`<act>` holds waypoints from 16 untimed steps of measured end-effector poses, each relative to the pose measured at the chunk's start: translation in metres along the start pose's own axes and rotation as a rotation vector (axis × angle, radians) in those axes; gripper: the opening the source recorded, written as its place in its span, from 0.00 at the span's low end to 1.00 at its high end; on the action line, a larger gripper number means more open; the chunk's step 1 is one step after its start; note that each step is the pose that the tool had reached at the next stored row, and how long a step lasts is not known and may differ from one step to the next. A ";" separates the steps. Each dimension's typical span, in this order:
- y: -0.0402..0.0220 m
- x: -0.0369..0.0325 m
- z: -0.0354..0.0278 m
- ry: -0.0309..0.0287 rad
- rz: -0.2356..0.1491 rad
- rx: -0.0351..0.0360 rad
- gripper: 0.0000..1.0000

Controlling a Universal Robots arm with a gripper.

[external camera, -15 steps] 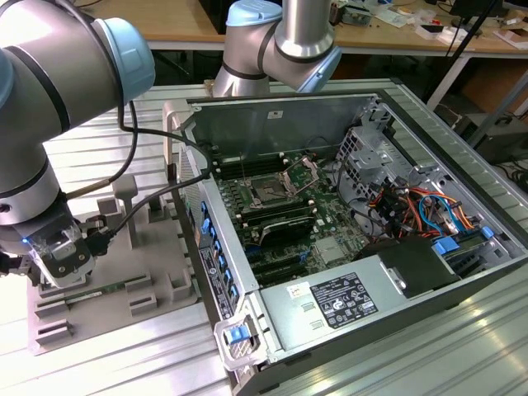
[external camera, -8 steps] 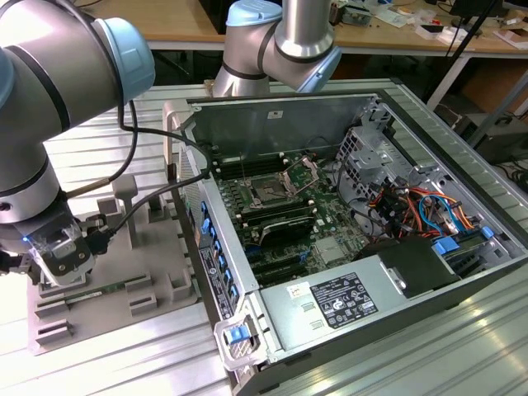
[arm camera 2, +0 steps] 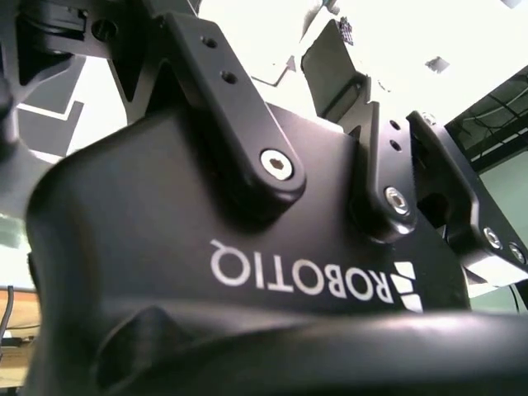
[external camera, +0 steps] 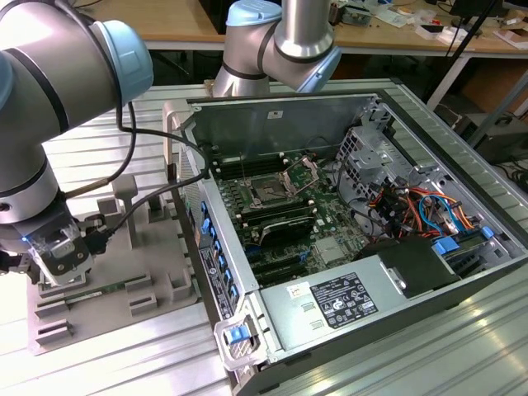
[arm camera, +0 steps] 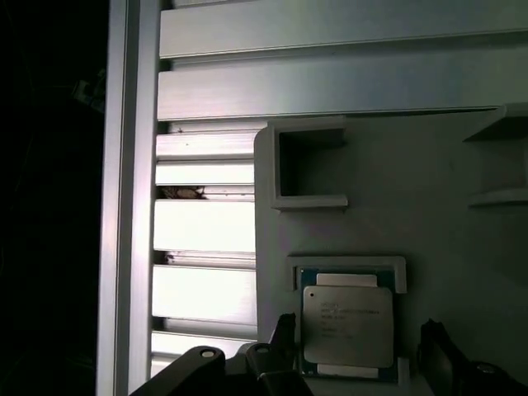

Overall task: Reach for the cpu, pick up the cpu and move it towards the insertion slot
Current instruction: 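Pick up the cpu and move it towards the insertion slot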

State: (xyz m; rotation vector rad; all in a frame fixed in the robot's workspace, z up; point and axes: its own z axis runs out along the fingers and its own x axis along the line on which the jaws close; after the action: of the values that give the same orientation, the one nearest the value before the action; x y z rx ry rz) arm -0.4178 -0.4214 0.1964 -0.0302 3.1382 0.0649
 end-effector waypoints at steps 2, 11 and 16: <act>0.0001 0.0006 0.0011 -0.0002 0.000 -0.0005 0.69; -0.0001 0.0008 0.0059 0.0003 -0.004 -0.0015 0.69; -0.0001 0.0008 0.0060 0.0002 -0.004 -0.0017 0.69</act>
State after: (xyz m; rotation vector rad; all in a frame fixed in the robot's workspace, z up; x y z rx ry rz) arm -0.4185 -0.4213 0.1903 -0.0372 3.1382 0.0675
